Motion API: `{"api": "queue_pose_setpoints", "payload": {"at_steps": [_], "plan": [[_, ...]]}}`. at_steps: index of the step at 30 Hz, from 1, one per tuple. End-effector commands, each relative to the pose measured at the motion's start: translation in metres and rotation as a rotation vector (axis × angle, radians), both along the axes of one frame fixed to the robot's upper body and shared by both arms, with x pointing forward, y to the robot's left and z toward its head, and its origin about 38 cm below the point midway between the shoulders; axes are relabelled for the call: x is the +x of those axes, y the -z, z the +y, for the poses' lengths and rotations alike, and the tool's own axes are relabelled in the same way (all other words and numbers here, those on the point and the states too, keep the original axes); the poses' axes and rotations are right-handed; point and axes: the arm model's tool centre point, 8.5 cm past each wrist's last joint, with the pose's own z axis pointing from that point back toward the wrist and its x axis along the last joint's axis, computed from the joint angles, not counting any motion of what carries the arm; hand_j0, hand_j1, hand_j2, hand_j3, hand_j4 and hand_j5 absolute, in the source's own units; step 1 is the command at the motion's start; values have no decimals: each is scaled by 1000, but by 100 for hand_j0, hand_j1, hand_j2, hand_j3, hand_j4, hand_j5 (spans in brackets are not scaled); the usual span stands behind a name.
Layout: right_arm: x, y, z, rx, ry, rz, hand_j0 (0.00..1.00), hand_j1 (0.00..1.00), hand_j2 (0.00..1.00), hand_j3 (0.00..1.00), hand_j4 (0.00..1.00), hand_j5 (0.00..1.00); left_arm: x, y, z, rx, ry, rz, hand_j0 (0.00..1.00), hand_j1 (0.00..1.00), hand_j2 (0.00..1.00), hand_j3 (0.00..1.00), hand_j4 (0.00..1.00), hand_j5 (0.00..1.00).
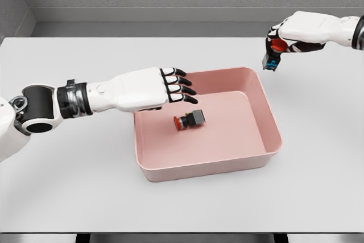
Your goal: Put the industrial switch in the basket with both arms
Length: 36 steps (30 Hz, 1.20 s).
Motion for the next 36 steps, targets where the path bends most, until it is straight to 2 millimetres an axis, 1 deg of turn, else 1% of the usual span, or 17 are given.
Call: {"api": "queue_pose_setpoints", "payload": {"at_steps": [1, 3, 5, 7, 10, 13, 18, 20, 22, 23, 26, 27, 28, 29, 33, 34, 36], "plan": [[-2, -2, 6, 1, -17, 2, 43, 43, 43, 43, 43, 43, -2, -3, 12, 12, -12, 2, 86, 86, 86, 86, 86, 86], [-6, -3, 16, 0, -50, 2, 43, 43, 43, 43, 43, 43, -1, -4, 23, 34, -32, 0, 88, 88, 88, 88, 88, 88], [-12, -4, 26, -6, -88, 3, 43, 43, 43, 43, 43, 43, 0, -6, 40, 61, -63, -1, 100, 100, 100, 100, 100, 100], [-13, -4, 29, -6, -95, 2, 43, 43, 43, 43, 43, 43, 2, -12, 57, 86, -94, -8, 100, 100, 100, 100, 100, 100], [-21, -5, 44, -4, -148, -3, 43, 43, 43, 43, 43, 43, 2, -15, 72, 106, -121, -2, 100, 100, 100, 100, 100, 100], [-25, -3, 51, -5, -171, 2, 43, 43, 43, 43, 43, 43, 1, -16, 78, 112, -132, 1, 100, 100, 100, 100, 100, 100], [-40, 16, 69, -12, -237, 45, 43, 43, 43, 43, 43, 43, 1, -15, 78, 116, -131, 4, 100, 100, 100, 100, 100, 100], [-43, 15, 72, -12, -250, 44, 43, 43, 43, 43, 43, 43, 2, -15, 78, 118, -133, 4, 100, 100, 100, 100, 100, 100], [-43, 15, 73, -11, -254, 42, 43, 43, 43, 43, 43, 43, 2, -18, 87, 140, -150, -3, 100, 100, 100, 100, 100, 100], [-43, 14, 73, -11, -256, 40, 43, 43, 43, 43, 43, 43, 2, -18, 88, 142, -152, -3, 100, 100, 100, 100, 100, 100], [-47, 11, 79, -11, -278, 35, 47, 47, 47, 47, 47, 47, 2, -18, 89, 144, -154, -4, 100, 100, 100, 100, 100, 100], [-47, 10, 80, -11, -280, 32, 51, 51, 51, 51, 51, 51, 2, -18, 89, 144, -154, -4, 100, 100, 100, 100, 100, 100], [-47, 9, 80, -7, -280, 29, 67, 67, 67, 67, 67, 67, 2, -18, 89, 144, -154, -4, 100, 100, 100, 100, 100, 100], [-47, 5, 82, 6, -283, 15, 99, 99, 99, 99, 99, 99, 2, -18, 89, 144, -154, -4, 100, 100, 100, 100, 100, 100], [-45, 0, 84, 13, -286, 2, 100, 100, 100, 100, 100, 100, 2, -18, 90, 147, -155, -3, 100, 100, 100, 100, 100, 100], [-45, -1, 82, 11, -283, 1, 100, 100, 100, 100, 100, 100, 2, -18, 90, 147, -157, -3, 100, 100, 100, 100, 100, 100], [-43, -10, 74, 21, -261, -22, 100, 100, 100, 100, 100, 100, 3, -18, 91, 148, -158, -2, 100, 100, 100, 100, 100, 100]]}}
